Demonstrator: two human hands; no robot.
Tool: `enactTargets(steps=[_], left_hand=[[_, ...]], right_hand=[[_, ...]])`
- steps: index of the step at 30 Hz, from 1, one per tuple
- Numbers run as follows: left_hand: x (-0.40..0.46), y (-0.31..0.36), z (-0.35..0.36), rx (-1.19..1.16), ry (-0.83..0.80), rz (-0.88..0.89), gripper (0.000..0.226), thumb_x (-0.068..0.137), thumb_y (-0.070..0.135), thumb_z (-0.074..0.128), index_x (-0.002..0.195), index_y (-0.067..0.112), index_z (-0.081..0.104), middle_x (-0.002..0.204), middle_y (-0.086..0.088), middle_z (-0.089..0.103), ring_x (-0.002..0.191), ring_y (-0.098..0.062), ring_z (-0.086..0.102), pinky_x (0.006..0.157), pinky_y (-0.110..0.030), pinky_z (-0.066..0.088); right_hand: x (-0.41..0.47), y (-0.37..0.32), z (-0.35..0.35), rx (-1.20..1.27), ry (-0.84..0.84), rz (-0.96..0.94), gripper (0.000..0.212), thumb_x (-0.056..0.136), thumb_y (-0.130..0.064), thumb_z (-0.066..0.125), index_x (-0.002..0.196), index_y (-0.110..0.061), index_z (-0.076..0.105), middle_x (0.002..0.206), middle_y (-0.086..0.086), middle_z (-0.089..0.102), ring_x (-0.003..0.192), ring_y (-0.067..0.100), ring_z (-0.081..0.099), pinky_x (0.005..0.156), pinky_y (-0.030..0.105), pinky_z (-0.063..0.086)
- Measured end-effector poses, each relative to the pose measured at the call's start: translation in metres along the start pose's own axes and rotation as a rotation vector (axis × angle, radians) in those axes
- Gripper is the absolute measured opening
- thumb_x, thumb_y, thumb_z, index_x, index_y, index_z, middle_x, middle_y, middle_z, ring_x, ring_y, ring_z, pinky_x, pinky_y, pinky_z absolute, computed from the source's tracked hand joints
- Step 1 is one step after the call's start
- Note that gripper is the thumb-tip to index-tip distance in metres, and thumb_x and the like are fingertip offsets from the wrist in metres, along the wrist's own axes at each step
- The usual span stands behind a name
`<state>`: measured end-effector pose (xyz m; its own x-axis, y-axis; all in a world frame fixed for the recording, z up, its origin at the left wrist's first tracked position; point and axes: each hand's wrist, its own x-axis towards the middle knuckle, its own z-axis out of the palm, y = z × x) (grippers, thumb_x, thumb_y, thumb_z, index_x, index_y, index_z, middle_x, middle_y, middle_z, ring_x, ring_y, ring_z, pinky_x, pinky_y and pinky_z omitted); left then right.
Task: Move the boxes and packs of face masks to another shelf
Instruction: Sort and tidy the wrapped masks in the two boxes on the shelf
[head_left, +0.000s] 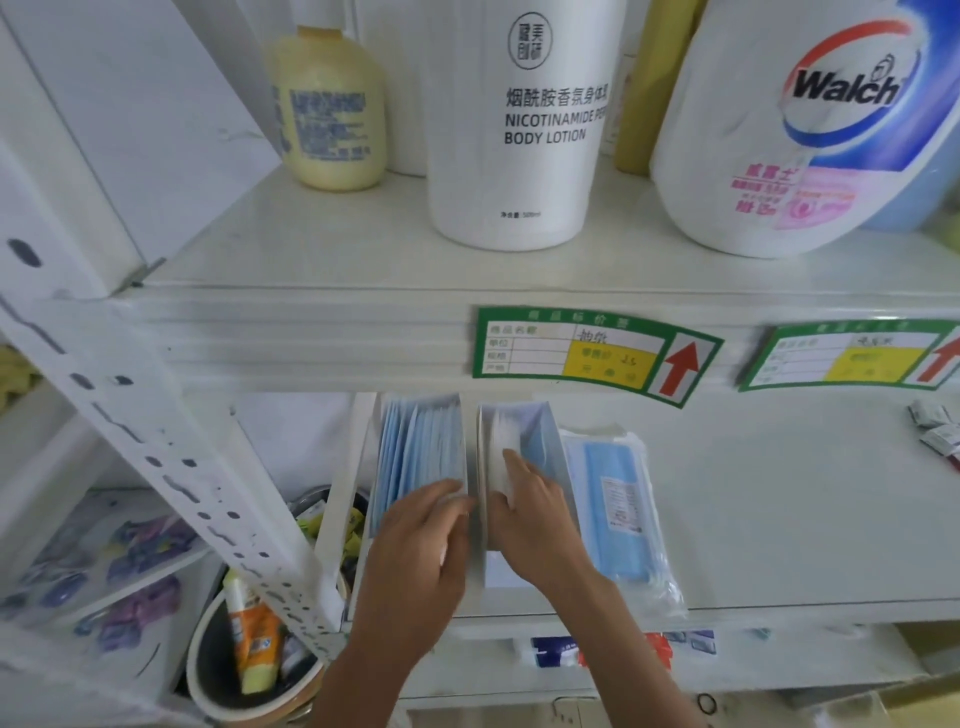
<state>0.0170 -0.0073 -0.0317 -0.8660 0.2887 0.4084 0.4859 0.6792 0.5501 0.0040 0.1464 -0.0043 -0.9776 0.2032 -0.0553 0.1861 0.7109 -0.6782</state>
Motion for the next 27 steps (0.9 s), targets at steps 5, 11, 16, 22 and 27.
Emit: enactTargets(steps=[5, 11, 16, 22, 27], left_hand=[[0.003, -0.013, -0.008, 0.182, -0.118, -0.028, 0.031, 0.096, 0.016, 0.062, 0.127, 0.02, 0.064, 0.112, 0.006, 0.073, 0.103, -0.018, 0.068, 0.102, -0.042, 0.05], [0.002, -0.016, -0.011, 0.253, -0.103, -0.065, 0.022, 0.097, 0.028, 0.052, 0.114, 0.024, 0.065, 0.11, 0.008, 0.071, 0.108, -0.016, 0.066, 0.11, -0.046, 0.045], [-0.005, -0.023, -0.017, 0.296, -0.011, -0.133, 0.029, 0.097, 0.025, 0.043, 0.11, 0.021, 0.068, 0.111, 0.007, 0.07, 0.111, -0.014, 0.064, 0.116, -0.041, 0.031], [-0.006, -0.017, -0.013, 0.232, -0.022, -0.235, 0.014, 0.095, 0.011, 0.056, 0.105, 0.015, 0.066, 0.106, 0.002, 0.061, 0.1, -0.021, 0.061, 0.094, -0.038, 0.051], [-0.006, -0.017, -0.01, 0.184, 0.031, -0.295, 0.037, 0.08, -0.008, 0.068, 0.113, 0.009, 0.068, 0.11, -0.004, 0.066, 0.101, -0.026, 0.066, 0.082, -0.039, 0.057]], right_hand=[[-0.005, 0.01, 0.005, 0.082, 0.057, -0.029, 0.04, 0.097, -0.015, 0.049, 0.137, -0.021, 0.052, 0.134, -0.006, 0.053, 0.118, 0.01, 0.052, 0.092, 0.008, 0.033], [-0.008, -0.002, 0.015, -0.182, 0.12, -0.408, 0.031, 0.098, -0.026, 0.046, 0.126, -0.024, 0.061, 0.135, -0.007, 0.058, 0.126, 0.014, 0.046, 0.108, 0.027, 0.033], [-0.007, -0.01, 0.031, -0.369, 0.066, -0.552, 0.029, 0.097, -0.032, 0.045, 0.111, -0.026, 0.069, 0.119, -0.009, 0.068, 0.114, 0.018, 0.056, 0.102, 0.041, 0.043], [0.002, -0.007, 0.034, -0.483, 0.049, -0.432, 0.034, 0.094, -0.035, 0.048, 0.123, -0.031, 0.065, 0.122, -0.011, 0.064, 0.117, 0.016, 0.051, 0.102, 0.037, 0.037], [0.009, -0.011, 0.04, -0.458, 0.021, -0.324, 0.042, 0.093, -0.037, 0.055, 0.135, -0.03, 0.054, 0.129, -0.012, 0.058, 0.122, 0.017, 0.044, 0.103, 0.034, 0.036]])
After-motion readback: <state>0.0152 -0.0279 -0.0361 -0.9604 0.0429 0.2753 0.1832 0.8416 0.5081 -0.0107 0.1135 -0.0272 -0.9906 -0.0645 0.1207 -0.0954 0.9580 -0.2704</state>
